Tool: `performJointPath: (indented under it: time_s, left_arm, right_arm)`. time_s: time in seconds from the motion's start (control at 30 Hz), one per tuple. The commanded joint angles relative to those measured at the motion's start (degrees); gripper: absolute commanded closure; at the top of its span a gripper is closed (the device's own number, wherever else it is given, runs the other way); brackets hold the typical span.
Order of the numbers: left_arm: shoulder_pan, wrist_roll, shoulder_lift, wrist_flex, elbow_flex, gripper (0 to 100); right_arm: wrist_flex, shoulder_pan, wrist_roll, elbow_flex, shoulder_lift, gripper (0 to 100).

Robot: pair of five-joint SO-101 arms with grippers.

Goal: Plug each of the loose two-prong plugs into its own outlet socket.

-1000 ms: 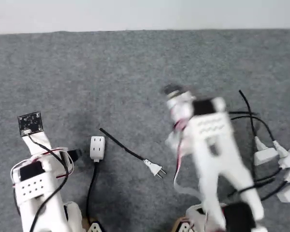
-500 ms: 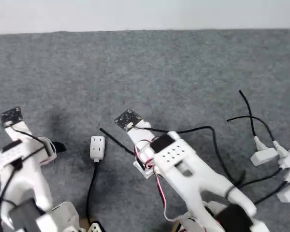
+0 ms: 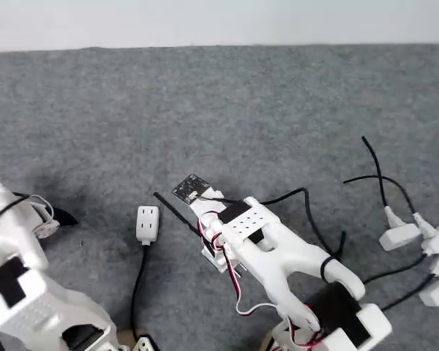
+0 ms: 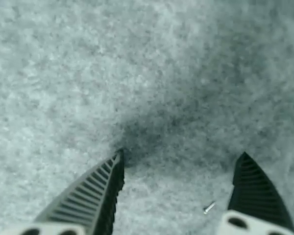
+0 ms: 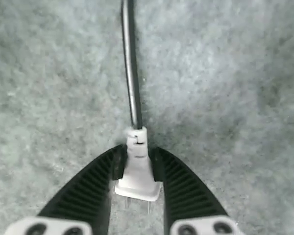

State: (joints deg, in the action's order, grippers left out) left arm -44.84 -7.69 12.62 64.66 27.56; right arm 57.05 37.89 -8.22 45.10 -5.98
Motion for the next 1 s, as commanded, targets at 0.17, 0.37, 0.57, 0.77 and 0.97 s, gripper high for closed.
performJointPath:
  time_s: [0.17,0.37,0.57,0.77,0.97]
  left_arm:
    - [-0.44,-0.26,3.52,3.43,-5.14,66]
    - [-0.26,-0.18,3.52,3.6,-5.14,66]
    - [0.44,0.0,3.52,3.6,-4.97,66]
    - [0.7,0.09,3.43,3.34,-4.26,66]
    - [0.7,0.18,3.43,3.43,-4.26,66]
  right_arm:
    - [4.7,-12.09,1.49,-4.13,-6.11,99.1]
    - [7.08,-23.6,-3.34,-3.69,-17.45,99.1]
    - [2.77,-27.21,-3.96,-2.29,-17.89,99.1]
    - [1.19,-27.12,-6.33,-2.29,-11.47,89.0]
    - [-0.75,-27.47,-7.3,-6.15,-4.0,87.7]
